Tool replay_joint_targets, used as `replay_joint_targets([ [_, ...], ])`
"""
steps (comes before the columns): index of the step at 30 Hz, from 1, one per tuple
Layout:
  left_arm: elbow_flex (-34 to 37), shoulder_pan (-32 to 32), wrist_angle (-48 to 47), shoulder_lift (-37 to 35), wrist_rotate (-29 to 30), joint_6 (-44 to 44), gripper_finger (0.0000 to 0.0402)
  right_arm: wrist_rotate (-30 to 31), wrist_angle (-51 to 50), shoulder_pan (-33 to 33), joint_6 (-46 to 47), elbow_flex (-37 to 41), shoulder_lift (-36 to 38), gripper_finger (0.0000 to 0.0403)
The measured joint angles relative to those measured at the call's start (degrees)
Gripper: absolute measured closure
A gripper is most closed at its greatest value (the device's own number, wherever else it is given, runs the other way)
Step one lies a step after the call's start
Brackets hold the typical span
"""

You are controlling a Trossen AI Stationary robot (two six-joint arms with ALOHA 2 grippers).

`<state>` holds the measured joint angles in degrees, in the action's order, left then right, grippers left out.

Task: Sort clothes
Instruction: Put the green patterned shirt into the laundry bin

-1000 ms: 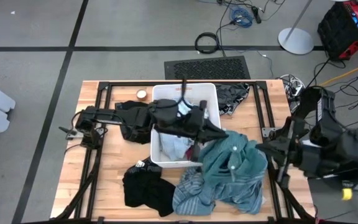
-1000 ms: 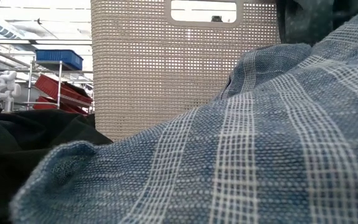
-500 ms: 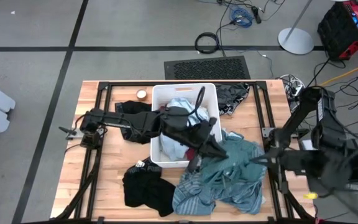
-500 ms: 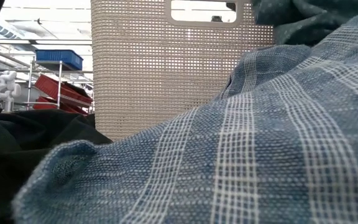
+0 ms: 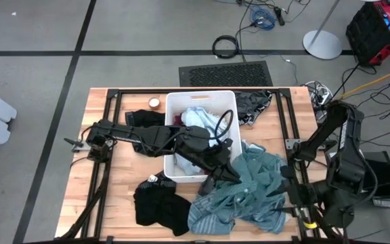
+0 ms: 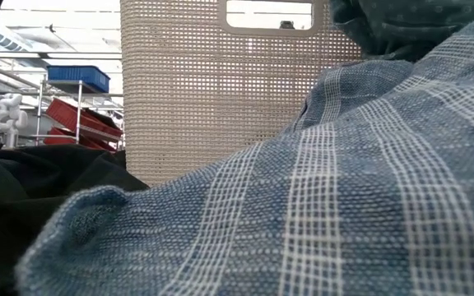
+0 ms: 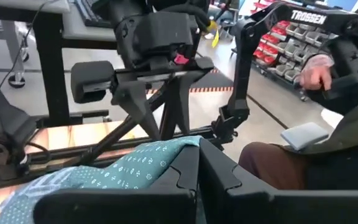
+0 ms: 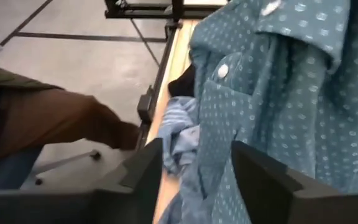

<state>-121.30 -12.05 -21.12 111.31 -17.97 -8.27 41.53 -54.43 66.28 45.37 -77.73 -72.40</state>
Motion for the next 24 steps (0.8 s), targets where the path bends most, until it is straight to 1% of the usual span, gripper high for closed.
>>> replay_joint_targets([
  [3,0.0,0.0,0.0,0.0,0.3,0.1,0.0395,-1.5,-2.8,-0.9,3.0,-0.1,-1.1,0.0179],
  [6,0.0,0.0,-0.1,0.0,0.5,0.2,0.0395,-1.7,-5.8,-2.3,4.9,0.0,-2.7,0.0144],
  [10,0.0,0.0,-0.1,0.0,0.5,0.2,0.0395,-1.4,-8.4,-4.8,9.9,0.0,-5.3,0.0116],
  [13,0.0,0.0,-0.5,0.0,0.5,0.2,0.0395,-2.5,-8.4,-6.5,12.3,0.0,-7.3,0.0113],
  [17,0.0,0.0,-0.5,0.0,0.5,0.2,0.0395,-2.9,-8.3,-8.1,13.4,0.0,-11.5,0.0119],
  [19,0.0,0.0,-0.5,0.0,0.5,0.3,0.0395,-2.9,-9.2,-8.9,15.4,0.0,-14.0,0.0122],
  [24,0.0,0.0,-0.5,0.0,0.5,0.7,0.0395,-2.4,-19.3,-11.3,25.5,0.0,-20.7,0.0131],
])
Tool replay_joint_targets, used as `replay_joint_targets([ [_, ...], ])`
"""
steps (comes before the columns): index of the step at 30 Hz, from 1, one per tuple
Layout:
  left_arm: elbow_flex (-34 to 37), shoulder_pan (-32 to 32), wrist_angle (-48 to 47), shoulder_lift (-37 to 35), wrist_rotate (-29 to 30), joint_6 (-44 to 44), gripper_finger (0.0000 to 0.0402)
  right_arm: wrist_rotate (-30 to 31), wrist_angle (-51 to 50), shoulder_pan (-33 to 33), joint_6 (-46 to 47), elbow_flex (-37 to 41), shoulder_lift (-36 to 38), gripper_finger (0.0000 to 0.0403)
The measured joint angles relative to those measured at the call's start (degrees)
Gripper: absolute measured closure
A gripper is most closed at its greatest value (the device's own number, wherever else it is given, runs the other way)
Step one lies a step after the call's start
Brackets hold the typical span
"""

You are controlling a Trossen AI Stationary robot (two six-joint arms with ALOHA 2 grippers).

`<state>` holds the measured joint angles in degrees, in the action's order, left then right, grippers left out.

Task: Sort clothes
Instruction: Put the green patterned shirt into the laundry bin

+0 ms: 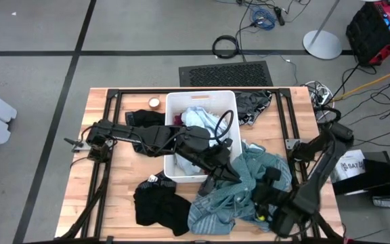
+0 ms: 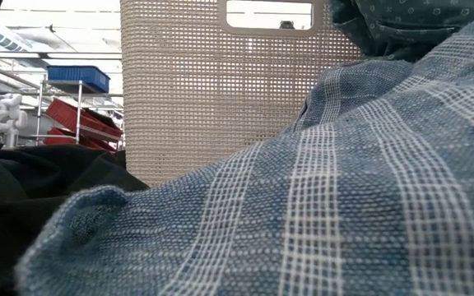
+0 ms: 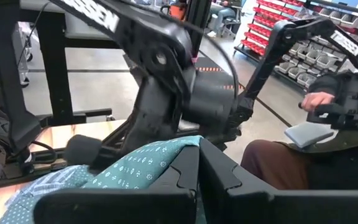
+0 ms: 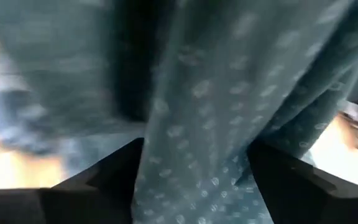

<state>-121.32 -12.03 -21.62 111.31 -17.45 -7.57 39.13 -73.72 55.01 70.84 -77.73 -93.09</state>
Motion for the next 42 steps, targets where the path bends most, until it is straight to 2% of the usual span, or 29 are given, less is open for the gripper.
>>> replay_joint_targets([
  [4,0.0,0.0,-0.2,0.0,0.0,0.0,0.0395,3.7,-2.5,-0.5,3.6,0.0,-3.1,0.0146],
  [7,0.0,0.0,-0.6,0.0,0.0,0.0,0.0395,4.1,-2.5,-0.4,4.0,0.0,-3.6,0.0182],
  [9,0.0,-0.1,-0.8,0.0,0.0,0.0,0.0395,4.1,-2.6,-0.4,4.5,0.0,-3.4,0.0229],
  [13,0.0,-0.1,-1.4,0.0,0.0,0.0,0.0395,2.4,-2.9,-0.1,3.7,0.0,-2.4,0.0368],
  [14,0.0,-0.1,-1.6,0.0,0.0,0.0,0.0395,1.5,-2.9,0.1,3.0,-0.1,-2.1,0.0385],
  [18,0.0,-0.1,-1.6,0.0,0.0,0.0,0.0395,-2.8,-6.0,0.5,2.8,-2.9,-0.5,0.0399],
  [23,0.0,0.0,-1.5,0.0,0.0,0.0,0.0395,-3.0,-14.1,2.4,1.5,-12.6,0.7,0.0401],
  [25,0.0,0.0,-1.5,0.0,0.0,0.4,0.0395,-1.2,-16.6,3.5,1.1,-17.3,1.0,0.0401],
  [29,0.0,0.0,-1.5,0.0,0.0,0.9,0.0395,4.1,-15.3,5.5,-4.5,-24.6,1.5,0.0402],
  [32,0.0,0.0,-1.5,0.0,0.6,0.9,0.0395,10.9,-15.2,7.3,-7.2,-27.6,1.7,0.0402],
  [35,0.0,0.0,-0.6,0.2,0.8,0.9,0.0395,17.0,-14.9,8.5,-8.6,-27.8,1.6,0.0402],
  [38,0.0,-0.3,0.4,0.3,0.9,0.9,0.0395,18.0,-14.9,8.5,-9.6,-27.0,1.1,0.0398],
  [42,-0.1,-0.8,1.1,0.9,1.1,0.5,0.0395,19.7,-14.1,7.2,-12.3,-24.5,0.5,0.0369],
])
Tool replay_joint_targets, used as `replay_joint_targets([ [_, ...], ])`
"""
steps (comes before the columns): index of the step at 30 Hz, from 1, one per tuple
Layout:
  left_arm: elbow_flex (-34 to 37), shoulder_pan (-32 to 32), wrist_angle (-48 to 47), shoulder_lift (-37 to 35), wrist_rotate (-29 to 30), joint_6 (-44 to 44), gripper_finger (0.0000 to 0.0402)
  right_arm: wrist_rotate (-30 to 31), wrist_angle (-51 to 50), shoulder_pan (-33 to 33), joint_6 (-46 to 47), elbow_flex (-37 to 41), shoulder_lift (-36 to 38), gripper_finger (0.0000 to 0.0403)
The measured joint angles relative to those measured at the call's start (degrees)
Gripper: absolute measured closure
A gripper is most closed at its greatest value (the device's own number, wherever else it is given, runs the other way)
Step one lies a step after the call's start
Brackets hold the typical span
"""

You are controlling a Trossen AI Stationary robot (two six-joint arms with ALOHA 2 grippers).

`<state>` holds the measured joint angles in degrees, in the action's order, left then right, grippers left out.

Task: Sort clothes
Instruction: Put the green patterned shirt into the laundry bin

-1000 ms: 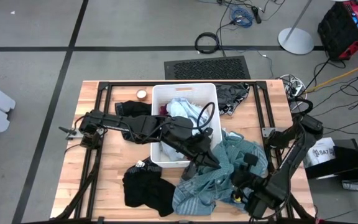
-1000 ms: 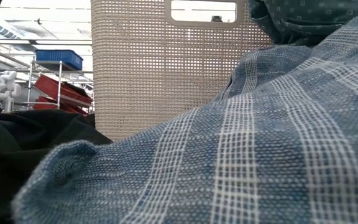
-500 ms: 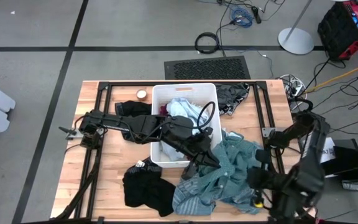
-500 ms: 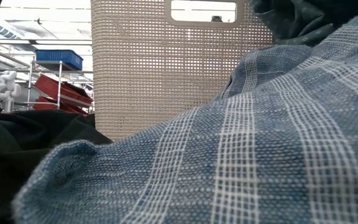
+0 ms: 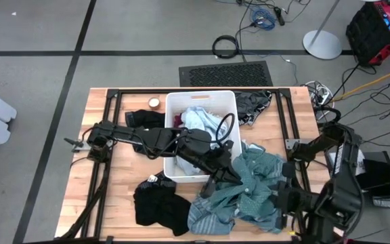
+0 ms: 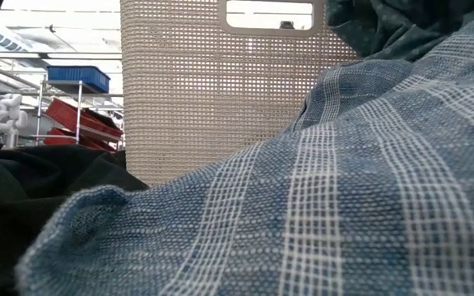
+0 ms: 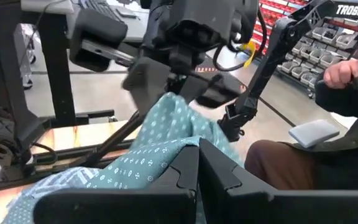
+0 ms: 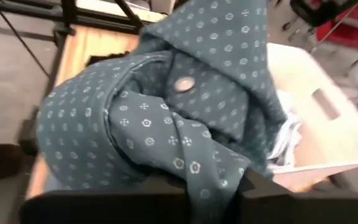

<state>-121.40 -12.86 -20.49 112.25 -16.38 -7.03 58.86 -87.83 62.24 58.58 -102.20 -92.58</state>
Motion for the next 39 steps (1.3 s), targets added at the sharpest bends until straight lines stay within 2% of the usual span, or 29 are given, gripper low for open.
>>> replay_joint_targets([
  [5,0.0,-0.5,2.4,2.8,0.0,-1.3,0.0395,4.2,2.6,-2.9,-5.6,1.2,0.0,0.0315],
  [9,0.1,-0.7,4.0,3.7,0.0,-1.6,0.0395,4.0,6.0,-5.4,-10.8,1.2,0.1,0.0269],
  [17,0.1,-0.7,4.2,3.7,-0.1,-1.6,0.0395,-3.6,15.7,-9.8,-23.3,3.6,-0.2,0.0202],
  [28,0.1,-0.7,0.1,3.7,-0.7,-1.1,0.0395,-3.3,26.7,-11.0,-35.6,3.8,-0.2,0.0199],
  [39,0.1,-0.7,0.7,3.7,-2.6,-0.1,0.0391,-3.6,28.1,-12.7,-35.8,3.8,-0.2,0.0252],
])
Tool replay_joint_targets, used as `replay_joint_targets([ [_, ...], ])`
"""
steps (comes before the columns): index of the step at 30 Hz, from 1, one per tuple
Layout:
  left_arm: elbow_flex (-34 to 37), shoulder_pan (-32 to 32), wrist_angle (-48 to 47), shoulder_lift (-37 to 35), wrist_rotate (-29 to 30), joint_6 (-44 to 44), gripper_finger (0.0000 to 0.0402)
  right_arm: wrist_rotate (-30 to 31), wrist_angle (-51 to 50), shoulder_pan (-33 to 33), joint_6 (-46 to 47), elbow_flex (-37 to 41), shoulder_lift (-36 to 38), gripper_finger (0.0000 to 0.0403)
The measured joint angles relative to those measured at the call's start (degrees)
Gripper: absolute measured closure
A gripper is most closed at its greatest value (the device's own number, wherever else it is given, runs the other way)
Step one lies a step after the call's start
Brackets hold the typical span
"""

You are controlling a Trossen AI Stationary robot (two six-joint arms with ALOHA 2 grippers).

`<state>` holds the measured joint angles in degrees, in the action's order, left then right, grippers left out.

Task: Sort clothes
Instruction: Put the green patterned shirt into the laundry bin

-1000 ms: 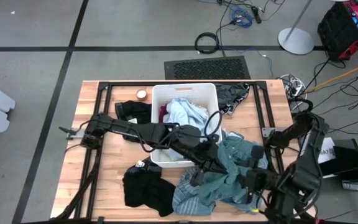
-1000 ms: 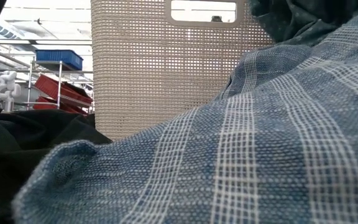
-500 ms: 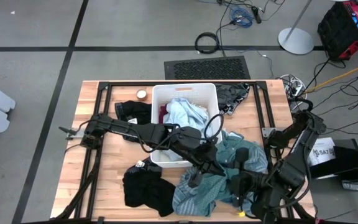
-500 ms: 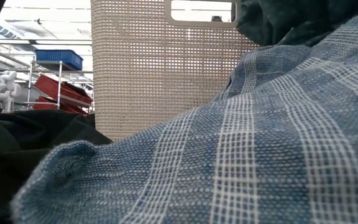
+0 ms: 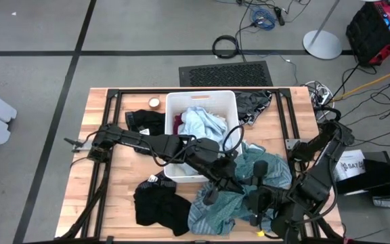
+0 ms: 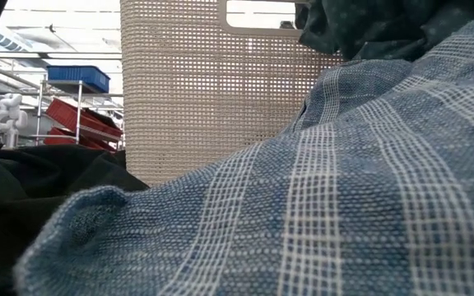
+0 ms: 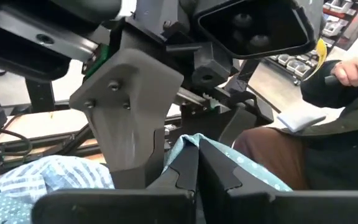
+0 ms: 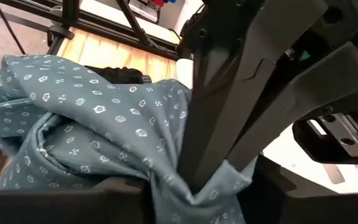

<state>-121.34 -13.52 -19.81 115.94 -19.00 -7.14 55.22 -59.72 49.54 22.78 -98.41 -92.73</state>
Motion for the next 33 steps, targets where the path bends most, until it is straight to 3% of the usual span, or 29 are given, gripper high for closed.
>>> replay_joint_targets([
  [4,0.0,-0.2,0.1,0.0,-0.1,0.2,0.0359,-0.5,0.0,-0.7,0.0,0.0,0.0,0.0299],
  [10,0.0,-0.5,0.1,-0.1,-1.1,0.5,0.0273,-1.6,-0.1,-0.7,0.0,0.0,0.0,0.0388],
  [15,0.0,-0.1,-2.8,-1.8,-1.1,0.2,0.022,-1.2,-0.4,-0.8,0.5,0.0,0.0,0.0395],
  [21,0.0,1.3,-12.6,-7.7,1.9,0.2,0.0211,-1.4,-1.8,0.1,2.1,0.0,0.3,0.0399],
  [25,0.0,0.5,-22.9,-11.2,9.2,0.1,0.021,0.1,-4.0,1.1,4.6,0.0,0.7,0.04],
  [30,0.0,-2.8,-36.5,-13.8,27.4,-1.8,0.021,0.7,-6.6,2.7,8.1,0.0,2.4,0.0401],
  [33,0.0,-5.5,-40.4,-13.8,30.8,-2.9,0.021,2.0,-6.8,3.3,8.0,0.0,3.8,0.0402],
])
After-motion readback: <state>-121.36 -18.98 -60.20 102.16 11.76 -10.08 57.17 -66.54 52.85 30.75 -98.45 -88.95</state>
